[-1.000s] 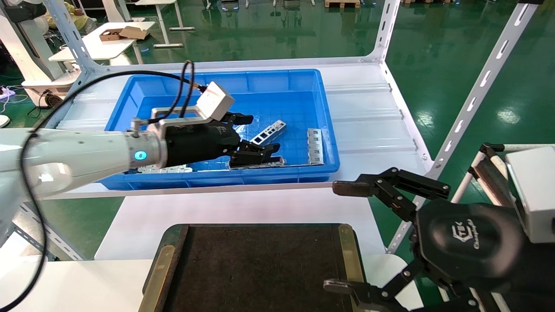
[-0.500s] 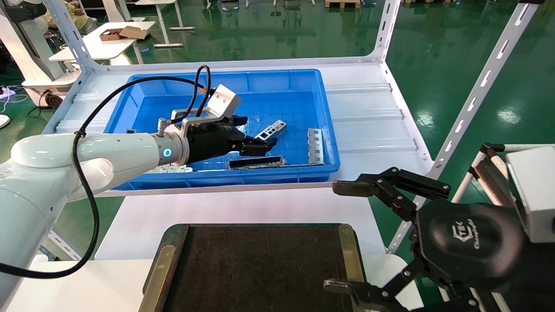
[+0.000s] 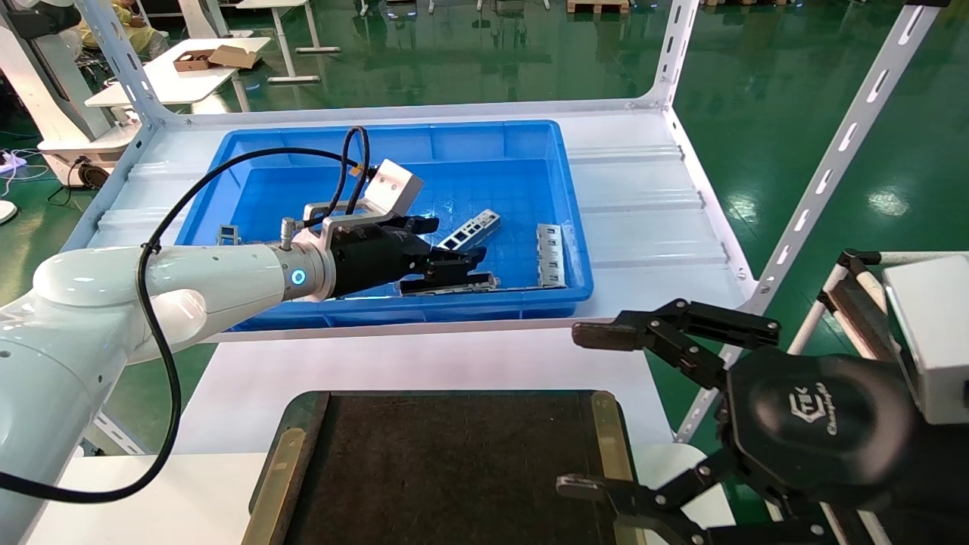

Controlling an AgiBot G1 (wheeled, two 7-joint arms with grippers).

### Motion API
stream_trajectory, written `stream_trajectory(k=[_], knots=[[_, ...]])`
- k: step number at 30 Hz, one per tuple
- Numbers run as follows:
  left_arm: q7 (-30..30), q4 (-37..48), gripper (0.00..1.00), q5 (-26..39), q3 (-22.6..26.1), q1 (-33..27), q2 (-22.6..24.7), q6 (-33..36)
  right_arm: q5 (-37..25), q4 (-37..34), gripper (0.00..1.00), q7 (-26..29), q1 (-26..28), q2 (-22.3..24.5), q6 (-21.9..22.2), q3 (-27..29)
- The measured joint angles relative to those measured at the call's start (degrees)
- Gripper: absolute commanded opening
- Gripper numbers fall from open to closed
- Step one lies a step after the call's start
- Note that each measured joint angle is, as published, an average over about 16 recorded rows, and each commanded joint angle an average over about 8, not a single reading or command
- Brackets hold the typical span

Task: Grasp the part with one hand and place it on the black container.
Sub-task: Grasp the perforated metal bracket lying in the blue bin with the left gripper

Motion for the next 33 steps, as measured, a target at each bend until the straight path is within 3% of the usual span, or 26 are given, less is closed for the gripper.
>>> stream_trajectory(k=[33], knots=[[-2.8,-3.0,0.00,-3.4,4.1,1.4,0.1,-1.1,0.1,0.0,0.00,-0.1,0.0,0.1,0.1,-0.1]])
